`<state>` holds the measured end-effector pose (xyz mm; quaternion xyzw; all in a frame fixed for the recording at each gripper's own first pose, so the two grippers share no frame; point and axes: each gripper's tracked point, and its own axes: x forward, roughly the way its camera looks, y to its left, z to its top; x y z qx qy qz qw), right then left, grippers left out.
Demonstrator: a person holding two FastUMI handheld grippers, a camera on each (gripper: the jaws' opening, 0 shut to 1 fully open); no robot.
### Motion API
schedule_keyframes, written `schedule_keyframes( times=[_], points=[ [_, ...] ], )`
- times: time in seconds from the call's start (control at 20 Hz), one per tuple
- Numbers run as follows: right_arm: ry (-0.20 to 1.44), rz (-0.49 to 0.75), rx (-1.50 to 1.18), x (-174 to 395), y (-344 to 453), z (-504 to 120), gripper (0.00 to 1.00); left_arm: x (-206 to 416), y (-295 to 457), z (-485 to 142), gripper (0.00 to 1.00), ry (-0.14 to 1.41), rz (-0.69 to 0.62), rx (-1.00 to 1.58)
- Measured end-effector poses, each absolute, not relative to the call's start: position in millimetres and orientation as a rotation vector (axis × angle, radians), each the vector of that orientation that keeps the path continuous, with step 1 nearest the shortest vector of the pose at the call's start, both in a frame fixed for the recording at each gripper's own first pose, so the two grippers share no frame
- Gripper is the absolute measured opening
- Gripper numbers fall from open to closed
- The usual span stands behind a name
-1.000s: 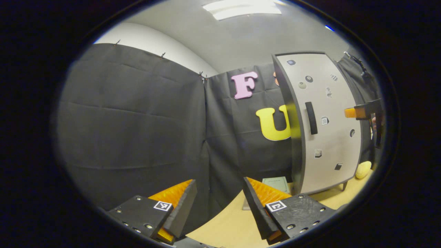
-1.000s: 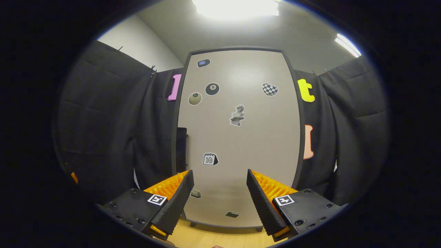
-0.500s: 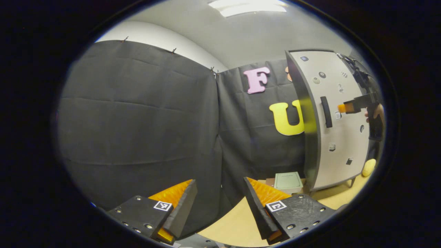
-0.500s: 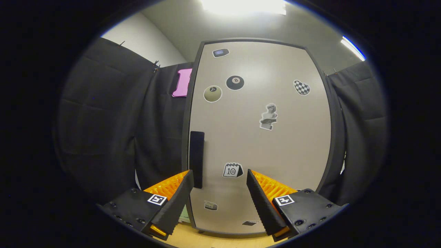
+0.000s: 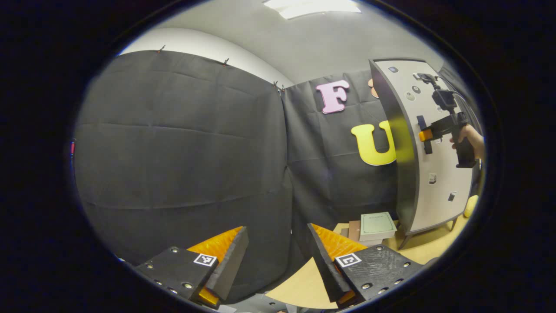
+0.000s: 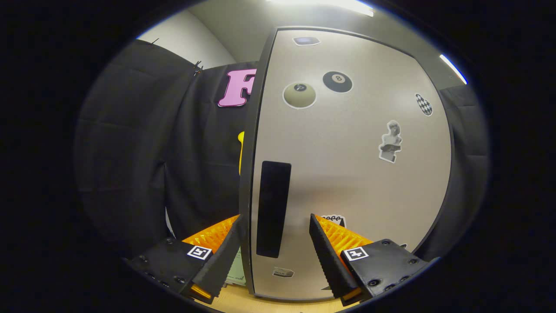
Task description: Open the cabinet door with the right hand, grasp the bottle in the cabinet with the left hand and place it on the coaster, then close the cabinet door with the right hand.
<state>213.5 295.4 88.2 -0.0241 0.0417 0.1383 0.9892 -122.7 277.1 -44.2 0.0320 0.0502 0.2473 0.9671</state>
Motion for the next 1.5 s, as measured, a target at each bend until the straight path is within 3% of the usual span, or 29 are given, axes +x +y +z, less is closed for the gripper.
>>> schedule_keyframes(
  times=[0.15,0.25,0.3,0.35,0.4,0.55,0.7,1.45,1.5],
  points=[
    [0.142,0.272,-0.023,227.0,305.7,78.4,0.88,-124.0,283.8,-47.7,0.82,0.106,0.509,0.063],
    [0.131,0.249,-0.002,229.2,306.9,83.4,0.72,-124.9,286.9,-48.0,0.81,0.105,0.515,0.059],
    [0.136,0.242,0.006,228.3,308.2,83.4,0.55,-125.2,287.4,-48.5,0.81,0.106,0.514,0.056],
    [0.14,0.215,0.006,231.1,305.3,80.3,0.52,-126.5,286.9,-49.6,0.81,0.106,0.514,0.053],
    [0.15,0.212,0.021,228.8,305.6,82.1,0.41,-125.4,287.2,-50.4,0.81,0.108,0.511,0.05],
    [0.175,0.234,0.035,229.2,303.4,81.9,0.31,-124.9,284.4,-52.9,0.81,0.108,0.498,0.04],
    [0.179,0.284,0.021,224.8,303.8,80.7,0.12,-122.1,277.9,-49.9,0.81,0.099,0.477,0.036],
    [0.18,0.492,0.059,205.8,285.3,85.5,0.14,-66.8,193.1,-27.9,0.81,0.038,0.25,0.06],
    [0.179,0.503,0.063,205.5,284.2,87.1,0.15,-61.3,183.5,-25.1,0.86,0.03,0.231,0.066]
  ],
)
